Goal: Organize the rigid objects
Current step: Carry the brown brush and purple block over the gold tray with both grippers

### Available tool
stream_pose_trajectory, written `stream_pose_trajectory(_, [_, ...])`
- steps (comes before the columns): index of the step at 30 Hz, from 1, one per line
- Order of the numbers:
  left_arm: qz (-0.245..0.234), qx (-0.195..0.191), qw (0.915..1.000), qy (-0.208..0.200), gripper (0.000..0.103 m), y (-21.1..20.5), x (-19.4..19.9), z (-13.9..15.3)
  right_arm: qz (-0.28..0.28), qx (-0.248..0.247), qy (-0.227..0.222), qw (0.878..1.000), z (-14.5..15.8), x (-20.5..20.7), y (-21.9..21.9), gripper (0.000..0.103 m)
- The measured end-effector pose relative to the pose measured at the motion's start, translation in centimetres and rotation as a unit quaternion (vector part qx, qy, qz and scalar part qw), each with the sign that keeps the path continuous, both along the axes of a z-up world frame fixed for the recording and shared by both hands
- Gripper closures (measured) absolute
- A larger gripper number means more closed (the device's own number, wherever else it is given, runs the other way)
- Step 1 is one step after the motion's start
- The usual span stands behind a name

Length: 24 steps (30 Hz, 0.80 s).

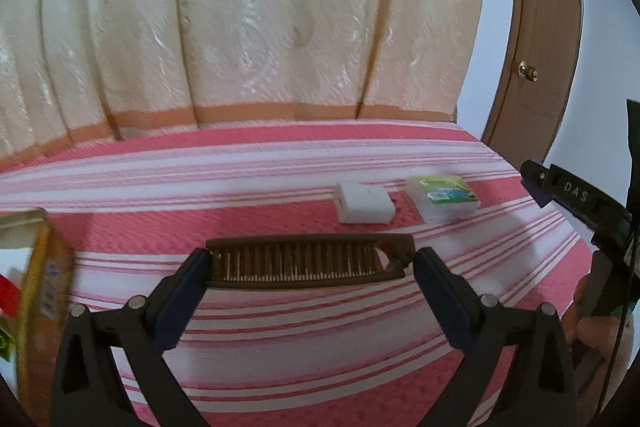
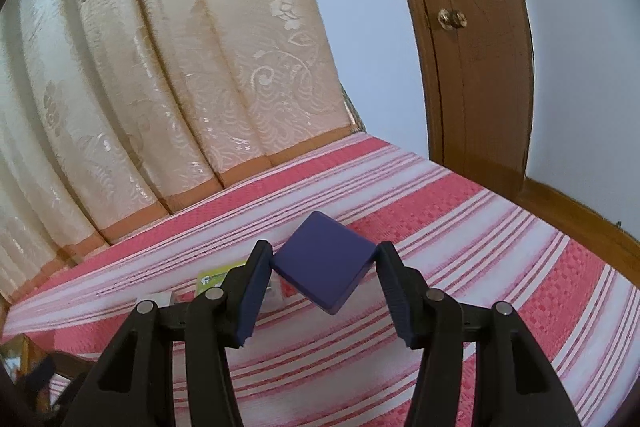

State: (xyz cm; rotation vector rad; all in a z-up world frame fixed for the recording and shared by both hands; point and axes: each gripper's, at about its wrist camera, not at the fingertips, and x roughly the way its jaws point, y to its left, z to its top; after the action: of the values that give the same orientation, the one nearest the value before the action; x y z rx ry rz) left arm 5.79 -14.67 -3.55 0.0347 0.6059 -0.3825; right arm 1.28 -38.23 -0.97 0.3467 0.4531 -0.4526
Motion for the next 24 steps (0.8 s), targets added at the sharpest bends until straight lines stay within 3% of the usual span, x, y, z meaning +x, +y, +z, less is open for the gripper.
stream_pose_trajectory(24, [0.022, 0.017, 0.9985, -0.047, 0.002, 4.4, -2.2, 1.3, 0.033, -0.062, -0.009, 0.998, 0.0, -2.1, 7.6, 0.047])
